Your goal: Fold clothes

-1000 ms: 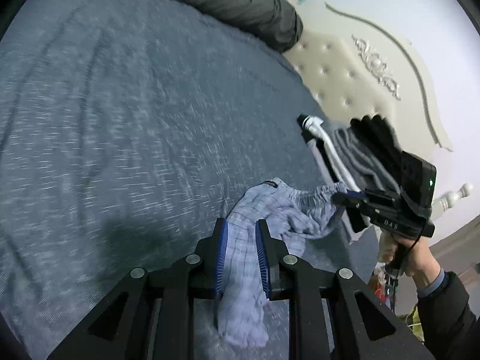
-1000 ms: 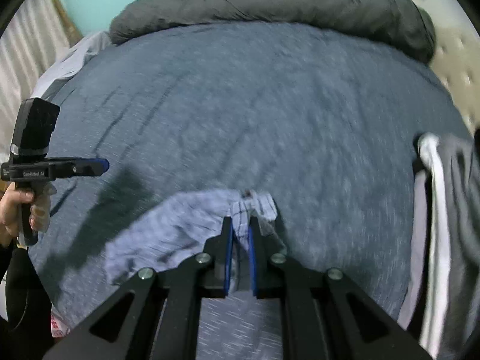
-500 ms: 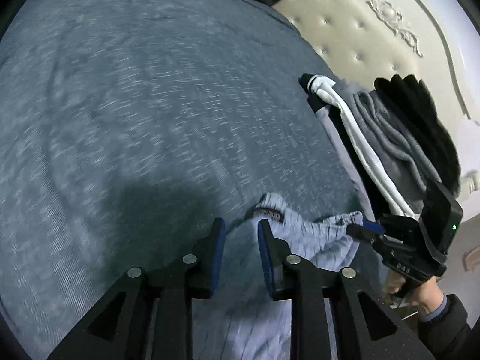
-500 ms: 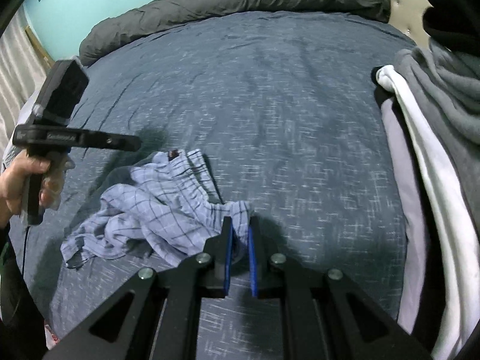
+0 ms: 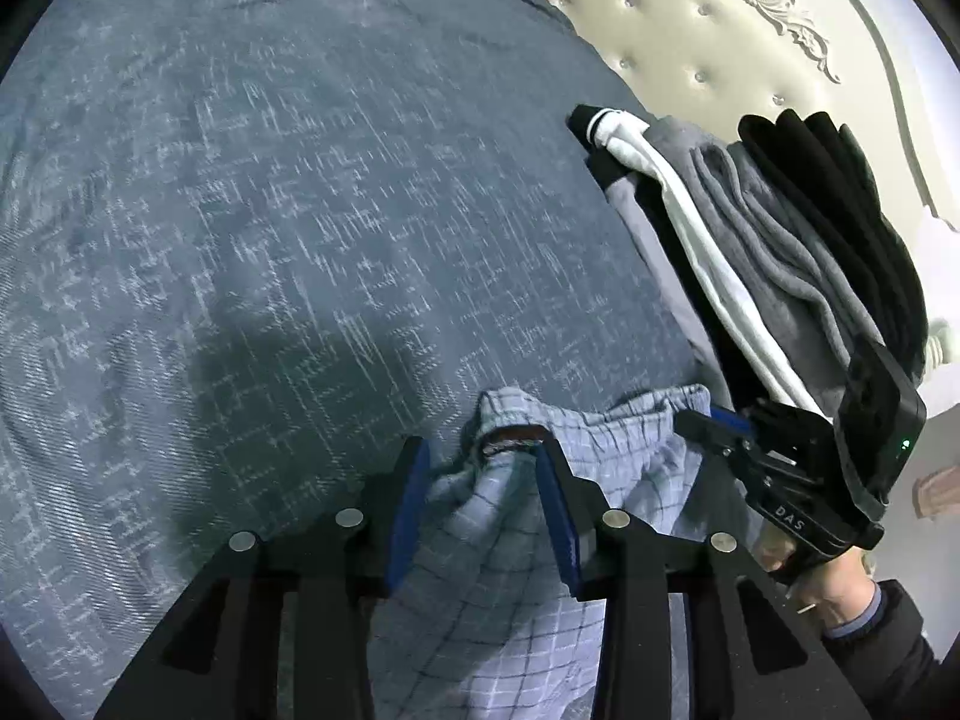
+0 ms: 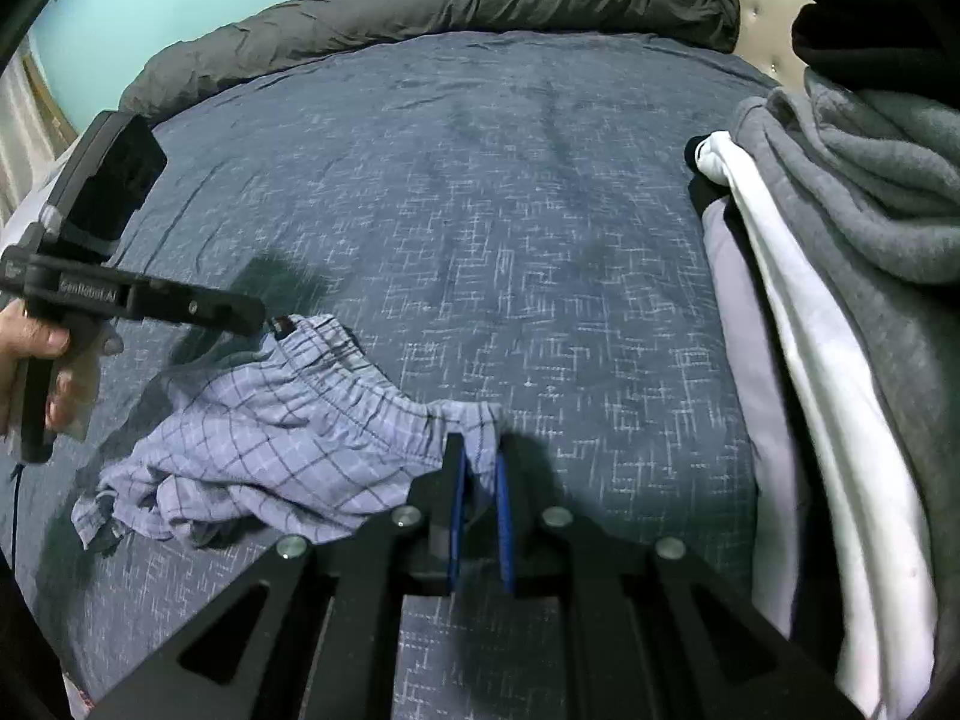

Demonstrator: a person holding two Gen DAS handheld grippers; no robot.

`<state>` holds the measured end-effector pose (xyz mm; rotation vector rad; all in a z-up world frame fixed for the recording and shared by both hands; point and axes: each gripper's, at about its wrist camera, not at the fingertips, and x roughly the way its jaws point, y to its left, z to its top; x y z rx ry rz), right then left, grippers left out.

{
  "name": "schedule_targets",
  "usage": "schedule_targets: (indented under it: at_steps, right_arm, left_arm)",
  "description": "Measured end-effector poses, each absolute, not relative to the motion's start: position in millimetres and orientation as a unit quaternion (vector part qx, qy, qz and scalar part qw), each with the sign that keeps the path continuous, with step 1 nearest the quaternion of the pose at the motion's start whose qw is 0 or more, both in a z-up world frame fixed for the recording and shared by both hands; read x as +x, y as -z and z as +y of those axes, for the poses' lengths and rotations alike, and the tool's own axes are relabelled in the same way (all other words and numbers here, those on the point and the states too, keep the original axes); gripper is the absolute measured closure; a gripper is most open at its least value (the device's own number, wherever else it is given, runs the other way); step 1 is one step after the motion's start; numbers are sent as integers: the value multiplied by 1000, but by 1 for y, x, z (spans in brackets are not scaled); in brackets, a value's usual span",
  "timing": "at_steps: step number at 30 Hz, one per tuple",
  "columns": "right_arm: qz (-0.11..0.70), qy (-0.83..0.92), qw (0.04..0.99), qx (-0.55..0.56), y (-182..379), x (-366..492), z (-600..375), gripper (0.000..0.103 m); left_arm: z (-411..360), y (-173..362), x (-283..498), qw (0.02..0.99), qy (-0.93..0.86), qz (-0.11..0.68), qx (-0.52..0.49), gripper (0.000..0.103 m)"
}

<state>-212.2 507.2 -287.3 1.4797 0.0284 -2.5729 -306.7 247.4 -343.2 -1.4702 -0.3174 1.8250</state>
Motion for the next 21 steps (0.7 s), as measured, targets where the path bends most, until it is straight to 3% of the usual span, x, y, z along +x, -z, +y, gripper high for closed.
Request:
schedule_targets:
  at_steps: [7,8,10,14,21]
  right_arm:
    - [9,867,89,491,286,-211,504,94]
    - [7,869,91,486,282,-209,504,94]
    - [4,875,94,475,275,-205,503,94]
    - [-2,886,100,454,259,-197,502,94]
    - [-19,908,111,403,218,-181,499,94]
  left_arm:
    - [261,355,-307,390,-699,-132,-584,66]
    - [262,356,-307,393,-698,-134,-583,77]
    - [259,351,-306,395,-705,-135,-573,81]
    - [250,325,-296,401,-726,-123,-545,88]
    - [228,246,-273,409,-773,-105,-473,89]
